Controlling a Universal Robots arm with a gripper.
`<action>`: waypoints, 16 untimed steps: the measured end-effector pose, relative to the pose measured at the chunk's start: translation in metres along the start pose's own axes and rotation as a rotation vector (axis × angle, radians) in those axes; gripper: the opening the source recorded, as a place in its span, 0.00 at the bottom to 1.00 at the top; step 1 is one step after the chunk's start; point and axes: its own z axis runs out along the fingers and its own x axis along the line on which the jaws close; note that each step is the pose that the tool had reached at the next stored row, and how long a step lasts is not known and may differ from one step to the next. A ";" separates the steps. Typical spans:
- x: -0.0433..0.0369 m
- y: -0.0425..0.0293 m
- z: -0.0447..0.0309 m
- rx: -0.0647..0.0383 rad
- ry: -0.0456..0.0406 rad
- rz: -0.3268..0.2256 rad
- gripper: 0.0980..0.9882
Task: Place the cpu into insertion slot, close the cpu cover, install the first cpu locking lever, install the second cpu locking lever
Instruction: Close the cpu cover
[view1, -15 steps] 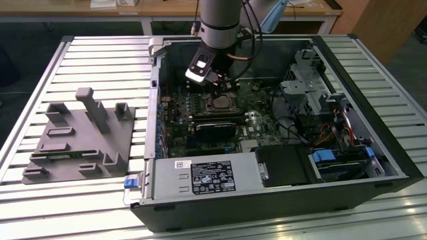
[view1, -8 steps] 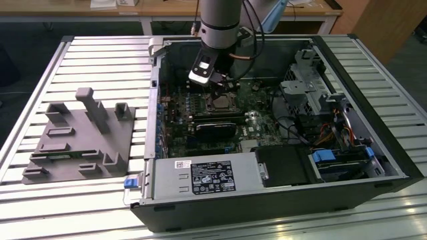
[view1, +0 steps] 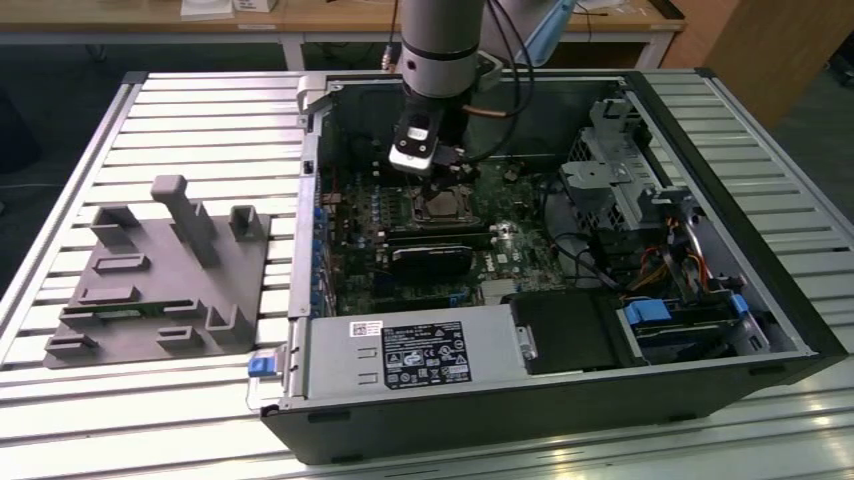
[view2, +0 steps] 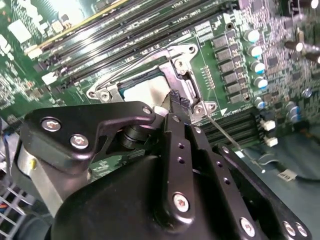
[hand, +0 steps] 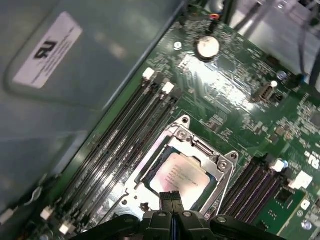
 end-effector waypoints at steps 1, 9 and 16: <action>0.0000 0.0000 0.0001 0.001 -0.0002 -0.016 0.01; 0.0000 0.0000 0.0006 0.004 -0.0005 -0.152 0.01; 0.0000 0.0000 0.0011 0.006 0.0013 -0.277 0.01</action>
